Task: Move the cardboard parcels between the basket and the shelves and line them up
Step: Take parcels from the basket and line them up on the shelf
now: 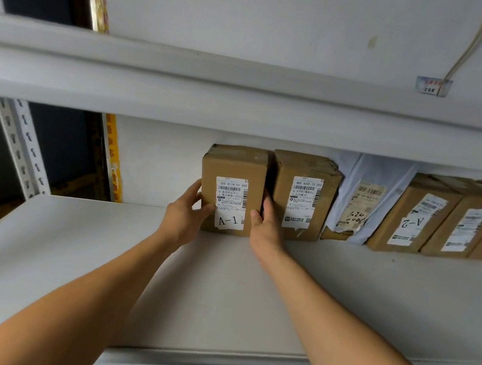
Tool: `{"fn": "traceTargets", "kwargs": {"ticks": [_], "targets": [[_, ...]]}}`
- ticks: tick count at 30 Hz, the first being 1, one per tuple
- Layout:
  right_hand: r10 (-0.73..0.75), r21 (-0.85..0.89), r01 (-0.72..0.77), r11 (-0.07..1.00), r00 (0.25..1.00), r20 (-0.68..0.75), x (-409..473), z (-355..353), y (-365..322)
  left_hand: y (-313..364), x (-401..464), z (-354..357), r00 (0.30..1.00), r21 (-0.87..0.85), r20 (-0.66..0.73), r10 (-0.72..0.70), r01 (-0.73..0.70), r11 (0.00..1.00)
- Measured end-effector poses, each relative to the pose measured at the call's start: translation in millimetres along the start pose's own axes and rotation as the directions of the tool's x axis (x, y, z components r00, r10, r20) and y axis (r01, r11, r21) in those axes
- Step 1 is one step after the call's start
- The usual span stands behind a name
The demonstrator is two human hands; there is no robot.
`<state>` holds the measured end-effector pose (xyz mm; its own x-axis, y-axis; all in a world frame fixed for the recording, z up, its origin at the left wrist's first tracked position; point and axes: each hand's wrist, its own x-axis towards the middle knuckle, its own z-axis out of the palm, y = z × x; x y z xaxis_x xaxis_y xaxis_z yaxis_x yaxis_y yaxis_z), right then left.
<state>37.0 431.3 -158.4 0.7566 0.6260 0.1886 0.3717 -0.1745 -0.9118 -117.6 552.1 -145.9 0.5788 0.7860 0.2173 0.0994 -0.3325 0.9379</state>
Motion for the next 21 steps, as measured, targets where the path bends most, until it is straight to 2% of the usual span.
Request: {"fn": "traceTargets", "kwargs": {"ticks": [4, 6, 10, 14, 21], "targets": [[-0.02, -0.065, 0.024, 0.998, 0.998, 0.065, 0, -12, -8, 13, -17, 1, 1.0, 0.125, 0.014, -0.008, 0.006, 0.992], [-0.024, -0.066, 0.031, 0.997, 0.994, 0.104, -4, -20, -13, 18, -27, 3, 0.998, 0.161, -0.018, -0.056, 0.058, 0.985], [-0.054, 0.072, 0.04, 0.997, 0.976, 0.212, -20, -38, -12, 42, -63, 17, 0.977, 0.241, -0.165, -0.138, 0.176, 0.955], [-0.155, 0.028, 0.154, 0.988, 0.94, 0.304, -38, -75, -6, 56, -105, 36, 0.964, 0.331, -0.255, -0.076, 0.161, 0.93], [-0.292, -0.113, 0.344, 0.932, 0.899, 0.327, -67, -160, 22, 78, -155, 90, 0.976, 0.507, -0.212, 0.043, 0.072, 0.859]]}}
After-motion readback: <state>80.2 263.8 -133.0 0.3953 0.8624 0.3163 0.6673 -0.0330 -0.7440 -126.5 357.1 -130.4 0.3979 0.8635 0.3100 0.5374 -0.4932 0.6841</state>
